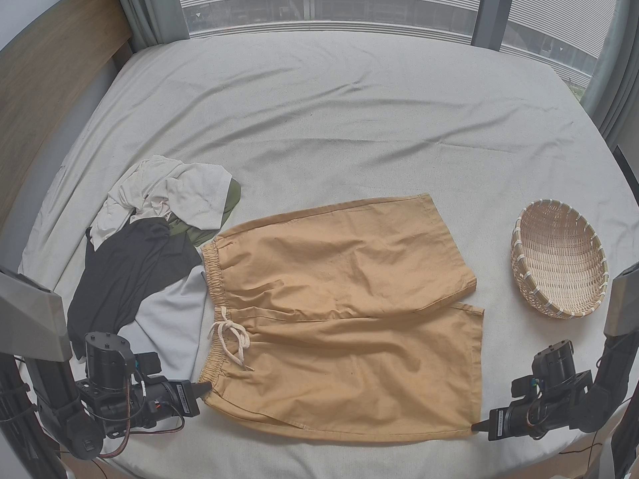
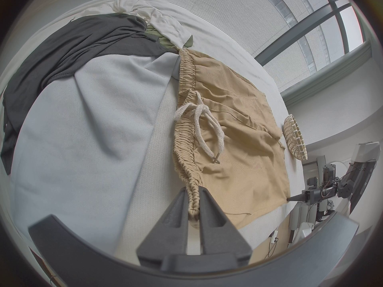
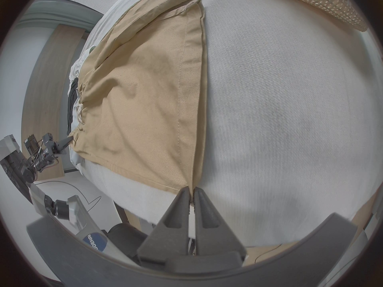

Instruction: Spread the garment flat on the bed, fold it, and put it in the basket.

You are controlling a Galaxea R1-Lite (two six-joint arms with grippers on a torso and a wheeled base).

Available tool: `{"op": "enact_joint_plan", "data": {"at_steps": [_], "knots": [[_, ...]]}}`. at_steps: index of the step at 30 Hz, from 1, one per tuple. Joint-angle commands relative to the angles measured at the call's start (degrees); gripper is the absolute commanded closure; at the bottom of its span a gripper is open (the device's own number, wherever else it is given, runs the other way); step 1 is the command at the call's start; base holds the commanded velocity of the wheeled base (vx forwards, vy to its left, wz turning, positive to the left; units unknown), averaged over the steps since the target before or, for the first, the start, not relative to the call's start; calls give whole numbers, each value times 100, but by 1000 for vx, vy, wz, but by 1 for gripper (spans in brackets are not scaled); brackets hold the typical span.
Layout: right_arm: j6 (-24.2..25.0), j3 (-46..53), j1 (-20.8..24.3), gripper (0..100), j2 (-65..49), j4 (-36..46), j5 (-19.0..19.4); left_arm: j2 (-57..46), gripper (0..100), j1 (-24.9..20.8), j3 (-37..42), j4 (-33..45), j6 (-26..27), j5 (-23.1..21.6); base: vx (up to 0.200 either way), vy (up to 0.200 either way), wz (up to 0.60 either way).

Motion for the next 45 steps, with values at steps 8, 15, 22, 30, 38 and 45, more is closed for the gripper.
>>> {"op": "enact_joint_plan", "data": {"at_steps": [8, 15, 22, 30, 38, 45], "knots": [[-19, 101, 61, 100, -1045, 529, 46, -433, 100, -38, 101, 972, 171, -230, 0, 0, 0], [148, 40, 61, 100, -2451, 468, 397, -1584, 100, -82, 101, 330, -366, -476, 0, 0, 0], [816, -584, -71, 100, -3233, 486, 397, -1611, 100, -38, 75, -856, -726, -432, 0, 0, 0], [939, -1674, -370, 100, -3172, 521, 406, -1593, 100, 32, -277, -1023, -787, -362, 0, 0, 0], [974, -2465, -598, 100, -2530, 459, 415, -1576, 100, 138, -373, -1023, -787, -362, 0, 0, 0], [1194, -3195, -660, 100, -2143, 433, 424, -1567, 100, 366, -532, -1015, -990, -353, 0, 0, 0]]}}
